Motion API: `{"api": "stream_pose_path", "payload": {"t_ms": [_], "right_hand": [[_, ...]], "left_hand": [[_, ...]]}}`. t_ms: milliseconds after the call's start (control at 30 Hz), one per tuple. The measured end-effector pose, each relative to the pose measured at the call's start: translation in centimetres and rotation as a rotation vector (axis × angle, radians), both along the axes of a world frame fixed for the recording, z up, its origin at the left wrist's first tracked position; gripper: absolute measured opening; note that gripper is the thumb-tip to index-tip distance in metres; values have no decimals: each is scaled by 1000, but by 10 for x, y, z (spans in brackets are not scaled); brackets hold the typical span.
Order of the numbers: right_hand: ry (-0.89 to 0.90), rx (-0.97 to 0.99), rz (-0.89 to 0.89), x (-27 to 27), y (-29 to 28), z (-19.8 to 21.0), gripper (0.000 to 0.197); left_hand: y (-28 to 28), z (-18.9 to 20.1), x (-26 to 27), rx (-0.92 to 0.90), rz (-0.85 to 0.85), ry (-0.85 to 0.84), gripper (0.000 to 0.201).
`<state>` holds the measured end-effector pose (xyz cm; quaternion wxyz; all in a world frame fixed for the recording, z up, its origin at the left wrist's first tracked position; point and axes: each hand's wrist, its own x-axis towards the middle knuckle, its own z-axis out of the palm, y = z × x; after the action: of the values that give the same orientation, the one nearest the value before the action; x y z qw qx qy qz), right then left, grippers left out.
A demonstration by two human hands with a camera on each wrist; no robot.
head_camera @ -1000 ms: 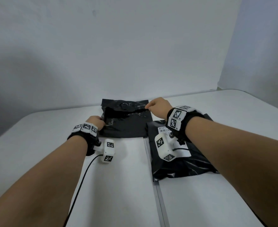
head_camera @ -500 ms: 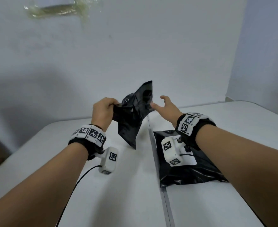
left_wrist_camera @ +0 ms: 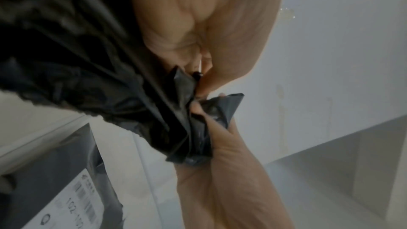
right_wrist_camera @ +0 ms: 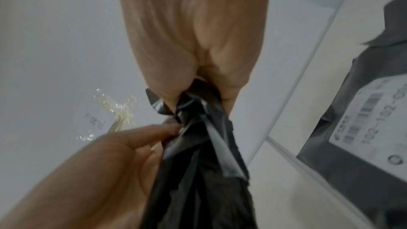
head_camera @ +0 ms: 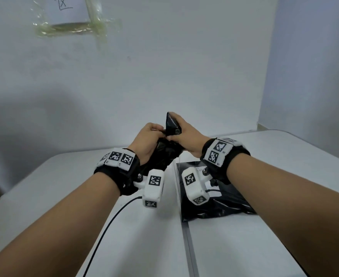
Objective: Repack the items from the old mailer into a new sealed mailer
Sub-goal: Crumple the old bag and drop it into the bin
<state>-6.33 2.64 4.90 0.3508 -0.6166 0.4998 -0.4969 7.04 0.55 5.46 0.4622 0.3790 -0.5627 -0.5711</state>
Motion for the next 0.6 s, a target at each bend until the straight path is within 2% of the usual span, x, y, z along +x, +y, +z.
{"api": "stream_pose_path", "payload": {"t_ms": [67, 133, 200, 267, 333, 400, 467, 533, 600], "right_hand": [[102, -22, -152, -7, 1, -5, 55], [112, -20, -328, -16, 4, -8, 38], [16, -31, -417, -25, 10, -8, 33], [-109, -41, -460, -29, 17, -5, 36], [-158, -55, -444, -29, 21, -5, 38], [-114, -38, -363, -25, 22, -8, 35], [-85, 27, -233, -21, 26, -9, 26], [-84, 112, -109, -21, 33, -10, 28], [-92, 197, -54, -25, 41, -11, 31]], "left_hand": [[2, 0, 0, -63, -46, -117, 24], [4, -2, 2, -140, -27, -246, 26], [7, -6, 7, -160, 33, -309, 31], [12, -12, 9, -72, 5, -352, 40], [21, -15, 4, 47, -109, -320, 38], [27, -13, -5, 116, -191, -146, 33], [28, -9, -14, 157, -213, -29, 38], [31, -6, -21, 167, -214, 15, 32], [33, -8, -27, 127, -196, -11, 19]]}}
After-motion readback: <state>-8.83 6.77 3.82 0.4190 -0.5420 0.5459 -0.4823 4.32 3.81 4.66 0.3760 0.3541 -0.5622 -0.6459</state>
